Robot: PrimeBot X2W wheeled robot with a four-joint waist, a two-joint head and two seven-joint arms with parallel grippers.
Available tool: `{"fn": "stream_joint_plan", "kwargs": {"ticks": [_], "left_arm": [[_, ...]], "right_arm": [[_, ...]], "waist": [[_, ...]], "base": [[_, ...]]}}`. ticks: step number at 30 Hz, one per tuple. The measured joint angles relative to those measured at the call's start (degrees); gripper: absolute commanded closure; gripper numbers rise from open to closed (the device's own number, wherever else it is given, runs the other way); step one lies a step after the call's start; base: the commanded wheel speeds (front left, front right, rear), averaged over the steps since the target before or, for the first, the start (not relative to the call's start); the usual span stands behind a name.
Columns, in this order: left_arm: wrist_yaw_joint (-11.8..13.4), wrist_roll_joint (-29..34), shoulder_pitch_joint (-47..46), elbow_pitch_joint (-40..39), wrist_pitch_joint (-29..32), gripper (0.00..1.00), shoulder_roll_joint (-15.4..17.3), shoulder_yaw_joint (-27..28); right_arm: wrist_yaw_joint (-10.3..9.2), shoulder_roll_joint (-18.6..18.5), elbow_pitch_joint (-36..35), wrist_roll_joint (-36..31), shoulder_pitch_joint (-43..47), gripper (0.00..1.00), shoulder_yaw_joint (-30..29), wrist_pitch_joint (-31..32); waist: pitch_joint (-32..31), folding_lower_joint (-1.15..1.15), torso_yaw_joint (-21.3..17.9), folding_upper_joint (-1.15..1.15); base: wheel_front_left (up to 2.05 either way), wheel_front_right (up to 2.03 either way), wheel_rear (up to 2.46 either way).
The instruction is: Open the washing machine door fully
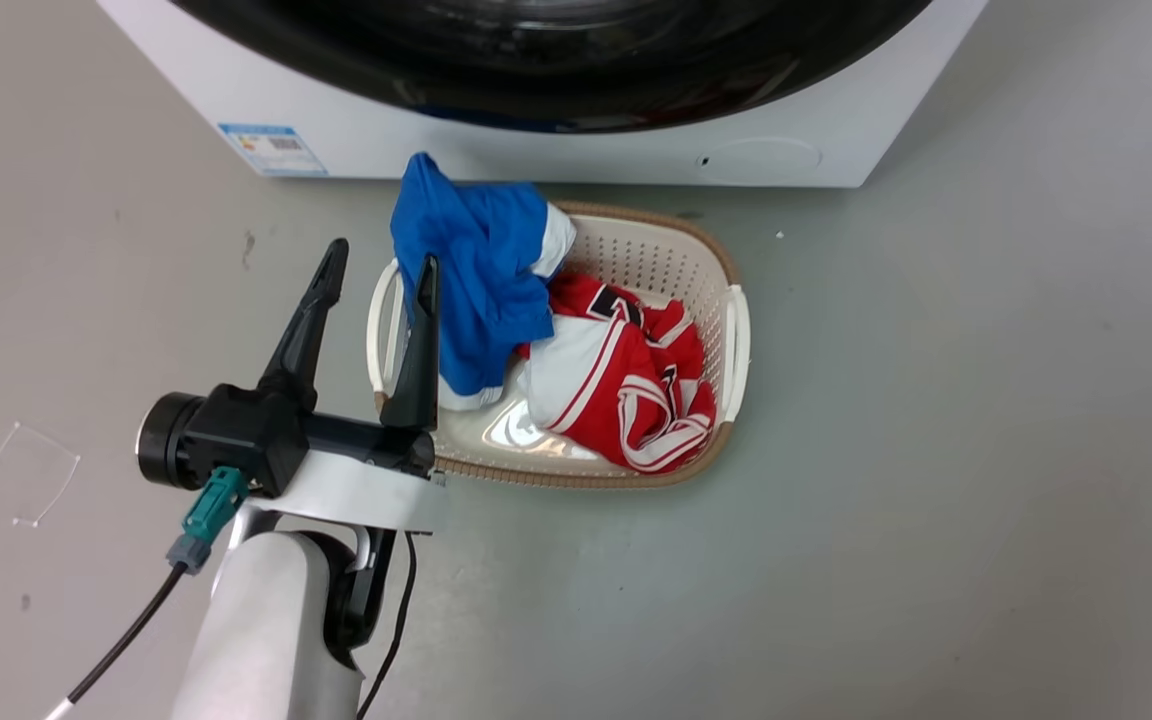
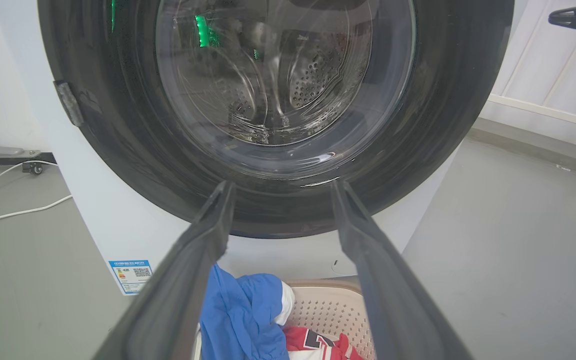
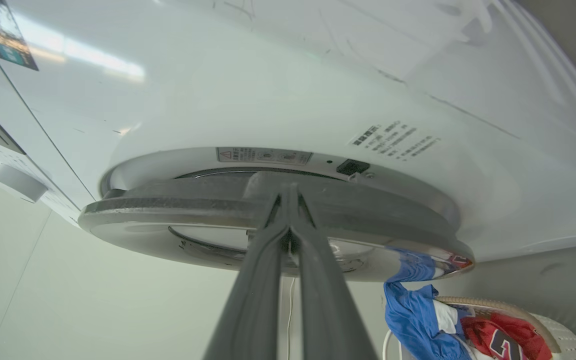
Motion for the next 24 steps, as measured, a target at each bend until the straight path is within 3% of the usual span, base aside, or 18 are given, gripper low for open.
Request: {"fn": "stream_joint_plan", "kwargs": {"ticks": [16,24], "left_arm": [[-0.1,-0.6,-3.5,-1.7,0.0,0.00,0.0,-1.8],[0.1,-0.5,-4.2,-1.5,0.0,0.00,0.0,-2.1]], "right_arm": [[0.00,4.3,8.9,-5.0,-14.3,1.00,7.8,1.6],[-0.07,4.5,9.2,-4.9,-16.7,1.00,9.1,6.8]], "waist": [[6.7,0.00,1.6,0.00],[7.8,0.00,1.7,0.00]], "base": [[0.00,0.00,0.00],[0.00,0.00,0.00]]}}
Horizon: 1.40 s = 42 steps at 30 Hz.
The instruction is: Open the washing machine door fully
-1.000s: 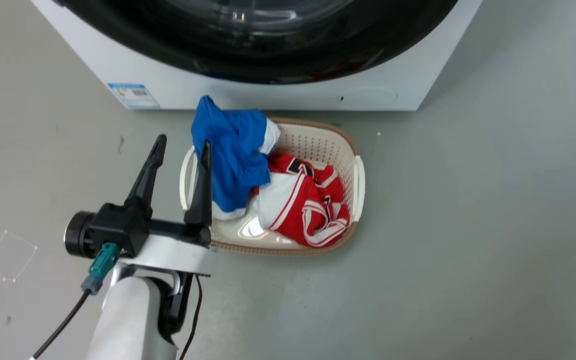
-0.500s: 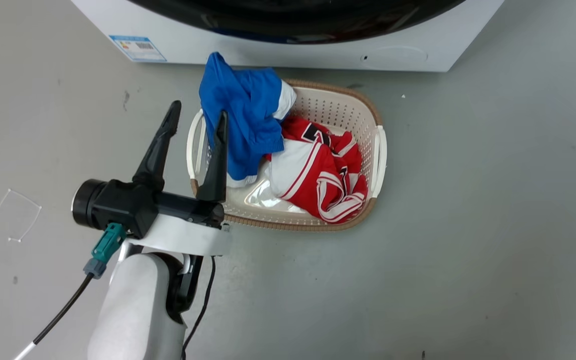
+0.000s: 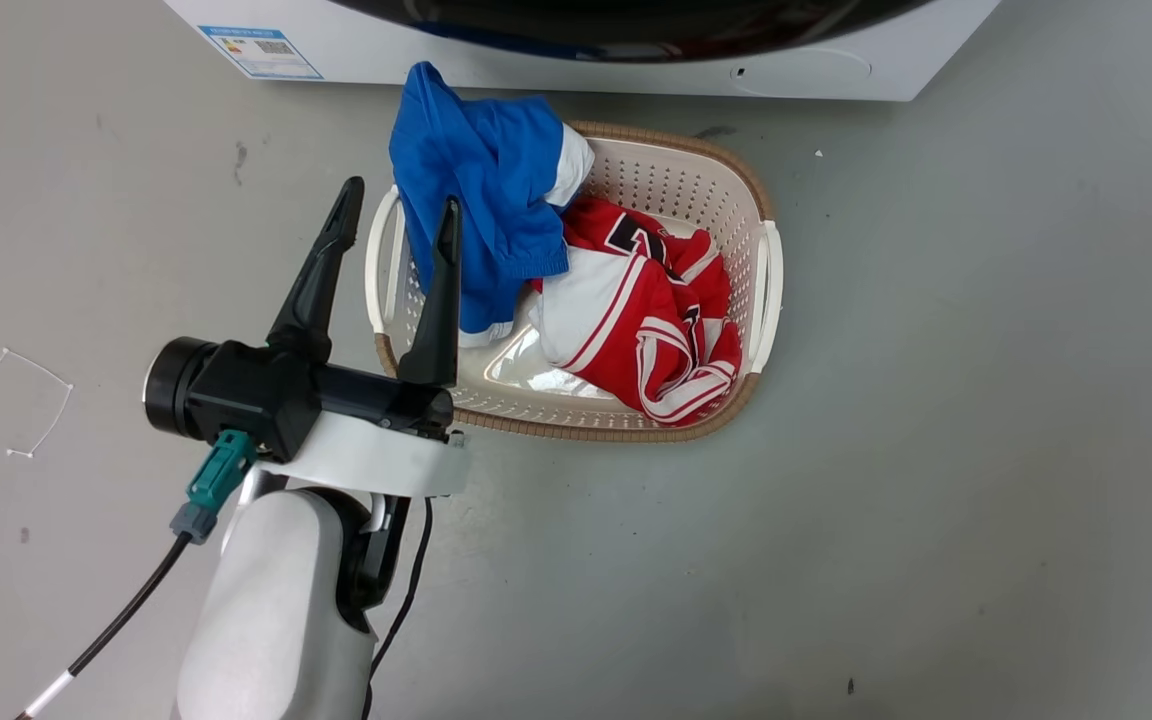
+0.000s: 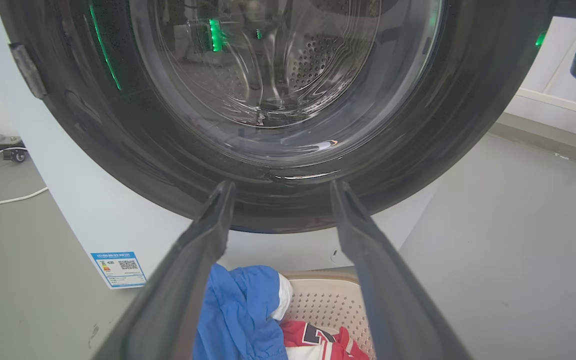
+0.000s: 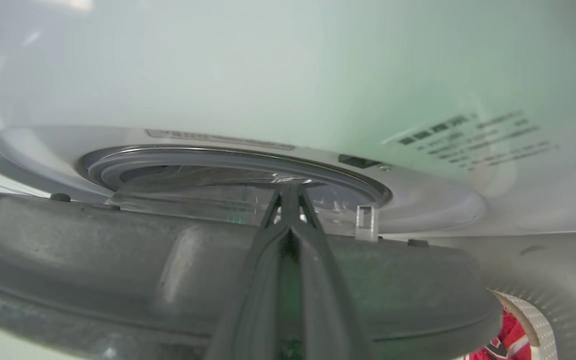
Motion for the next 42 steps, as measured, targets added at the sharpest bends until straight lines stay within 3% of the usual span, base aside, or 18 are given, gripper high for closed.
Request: {"fn": "stream_joint_plan", "kwargs": {"ticks": [11,24,42], "left_arm": [[0.6,-0.5,0.6,1.5,0.0,0.00,0.0,-0.8],[1.3,-1.5,6.2,4.1,0.0,0.00,0.0,-1.3],[1.3,-1.9,14.4,8.0,0.0,0.00,0.0,-2.8]], "right_arm": [[-0.01,-1.0,-1.2,2.0,5.5,1.00,1.6,7.5],[-0.01,1.7,-4.5,4.4,17.3,1.00,4.3,13.1],[-0.01,7.3,-19.9,6.1,38.2,1.00,7.7,10.4]], "waist": [[-4.0,0.00,0.0,0.00],[-13.0,-0.01,-1.0,0.00],[-25.6,-0.02,-1.5,0.00]], "base": [[0.00,0.00,0.00],[0.00,0.00,0.00],[0.00,0.00,0.00]]}}
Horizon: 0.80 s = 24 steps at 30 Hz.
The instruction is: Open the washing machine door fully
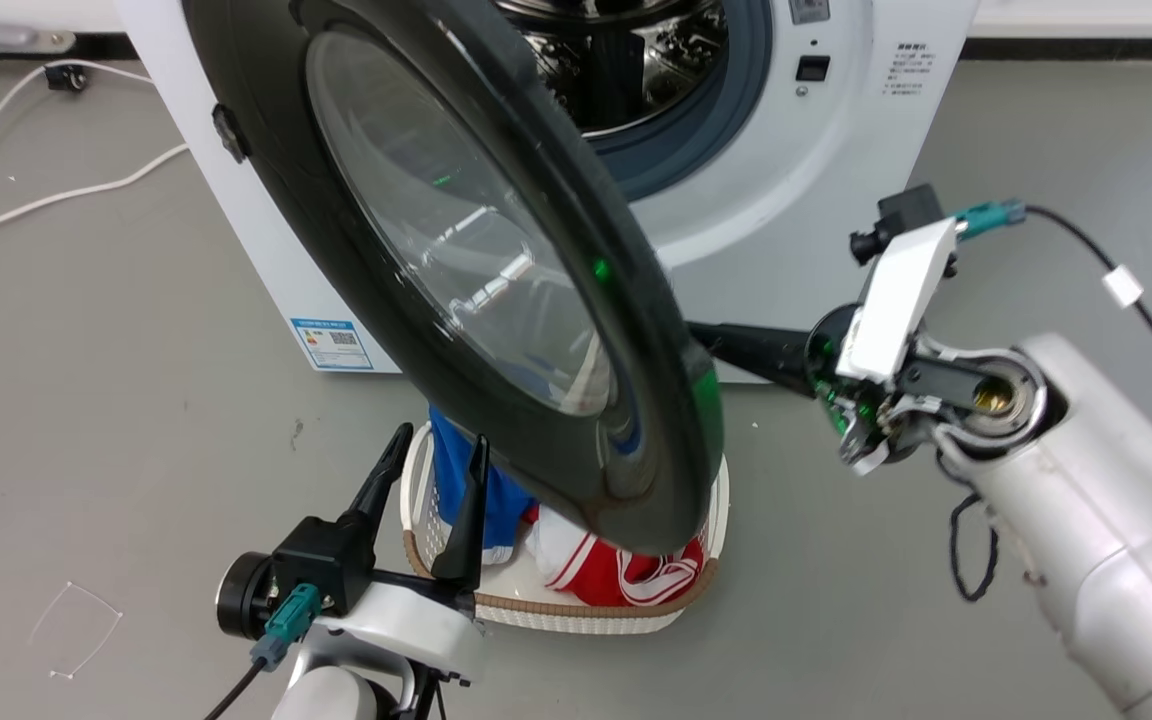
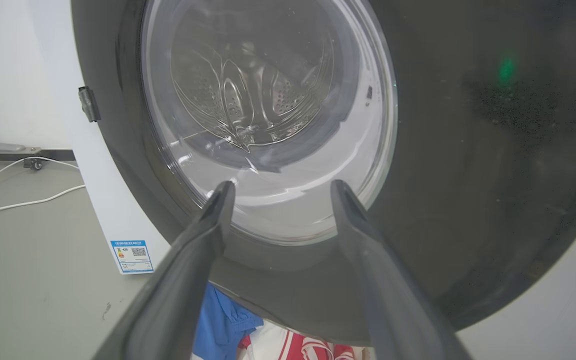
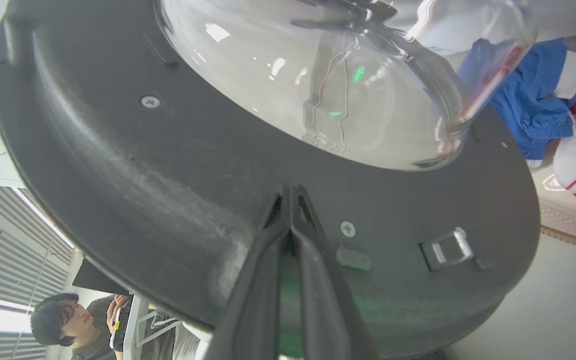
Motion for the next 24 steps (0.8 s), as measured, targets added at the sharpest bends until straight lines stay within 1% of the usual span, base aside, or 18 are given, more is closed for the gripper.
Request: {"fn": "stream_joint_plan", "kwargs": {"ticks": [2,7,10,12,15,19,24], "left_arm": [[0.2,-1.0,0.3,0.3,0.0,0.00,0.0,-0.1],[0.3,-1.1,1.3,0.9,0.0,0.00,0.0,-0.2],[0.4,-1.0,1.7,1.1,0.0,0.00,0.0,-0.2],[0.4,-1.0,2.1,1.1,0.0,0.00,0.0,-0.2],[0.4,-0.9,2.4,1.5,0.0,0.00,0.0,-0.5],[0.4,-0.7,2.4,1.9,0.0,0.00,0.0,-0.4],[0.4,-0.5,3.1,2.2,0.0,0.00,0.0,0.5]], "right_arm": [[0.00,0.7,-1.7,-0.4,1.8,1.00,0.0,-1.9],[0.00,2.8,-4.6,-1.5,6.1,1.00,0.3,-6.5],[0.00,3.3,-5.6,-1.6,7.9,1.00,0.2,-8.1],[0.00,3.4,-6.3,-1.7,9.0,1.00,-0.5,-10.3],[0.00,2.9,-6.9,-3.8,10.6,1.00,-3.0,-18.4],[0.01,1.8,-10.1,-6.6,13.9,1.00,-6.8,-29.0],[0.01,-0.2,-15.0,-7.6,21.0,1.00,-11.0,-38.2]], "waist": [[-0.7,0.00,0.3,0.00],[-2.4,0.00,0.8,0.00],[-3.2,0.00,0.9,0.00],[-3.6,0.00,0.8,0.00],[-4.2,0.00,0.8,0.00],[-4.8,0.00,0.5,0.00],[-5.4,0.00,-0.6,0.00]], "base": [[0.00,0.00,0.00],[0.00,0.00,0.00],[0.00,0.00,0.00],[0.00,0.00,0.00],[0.00,0.00,0.00],[0.00,0.00,0.00],[0.00,0.00,0.00]]}}
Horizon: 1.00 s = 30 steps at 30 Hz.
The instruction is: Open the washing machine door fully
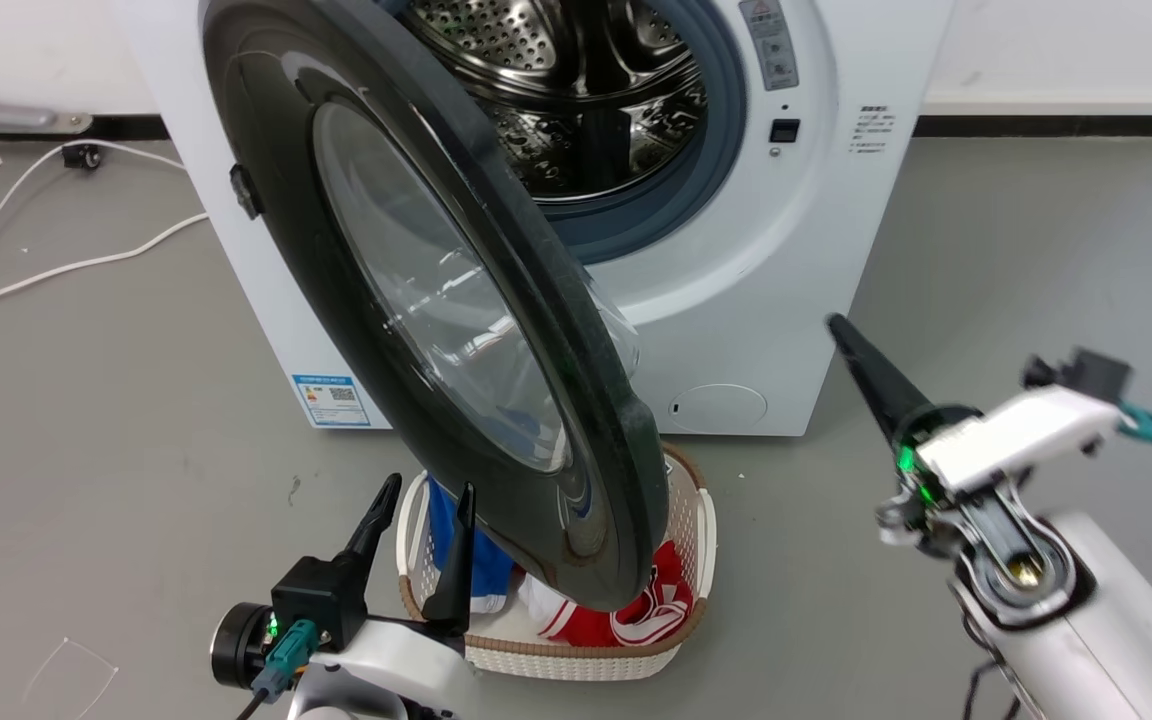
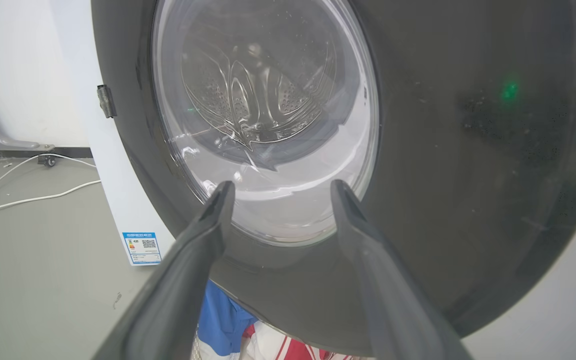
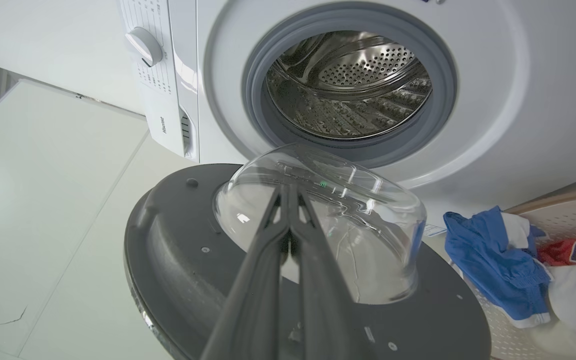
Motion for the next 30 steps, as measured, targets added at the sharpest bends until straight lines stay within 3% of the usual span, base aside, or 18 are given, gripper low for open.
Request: {"fn": "stream_joint_plan", "kwargs": {"ticks": [7,8,10,11,12,17,20,25,30], "left_arm": [[0.2,0.0,0.5,0.6,0.0,0.00,0.0,0.9],[0.3,0.0,0.7,0.6,0.0,0.00,0.0,1.0],[0.4,0.0,1.0,0.6,0.0,0.00,0.0,1.2],[0.5,0.0,1.2,0.6,0.0,0.00,0.0,1.3],[0.5,0.0,1.3,0.7,0.0,0.00,0.0,1.4],[0.5,-0.1,1.6,0.8,0.0,0.00,0.0,2.1],[0.6,0.0,1.6,0.8,0.0,0.00,0.0,2.9],[0.6,0.5,1.8,0.5,0.0,0.00,0.0,3.8],[0.5,0.8,2.0,0.3,0.0,0.00,0.0,4.6]], "right_arm": [[0.00,-2.8,-7.7,1.3,13.0,1.00,-5.4,-8.7],[0.00,-2.9,-8.7,1.6,14.9,0.94,-5.8,-9.5],[0.00,-3.3,-10.2,1.2,18.1,0.52,-6.4,-11.3],[0.00,-3.4,-10.8,1.1,19.4,0.07,-6.7,-12.0],[0.00,-3.4,-11.3,1.1,20.5,0.00,-7.0,-12.5],[0.00,-2.9,-13.3,-2.7,24.9,0.00,-9.3,-14.4],[0.00,-2.6,-12.9,-11.4,26.3,0.00,-13.2,-14.8],[0.00,0.0,-10.7,-34.8,27.9,0.00,-23.1,-14.9],[0.00,5.4,-14.1,-59.6,29.7,0.00,-30.7,-14.8]], "waist": [[-1.3,0.00,-1.0,0.00],[-1.4,0.00,-1.1,0.00],[-1.6,0.00,-1.3,0.00],[-1.7,0.00,-1.4,0.00],[-1.8,0.00,-1.5,0.00],[-2.3,0.00,-1.9,0.00],[-2.3,0.00,-2.3,0.00],[-2.2,0.00,-3.0,0.00],[-2.3,0.01,-3.2,0.00]], "base": [[0.00,0.00,0.00],[0.00,0.00,0.00],[0.00,0.00,0.00],[0.00,0.00,0.00],[0.00,0.00,0.00],[0.00,0.00,0.00],[0.00,0.00,0.00],[0.00,0.00,0.00],[0.00,0.00,0.00]]}}
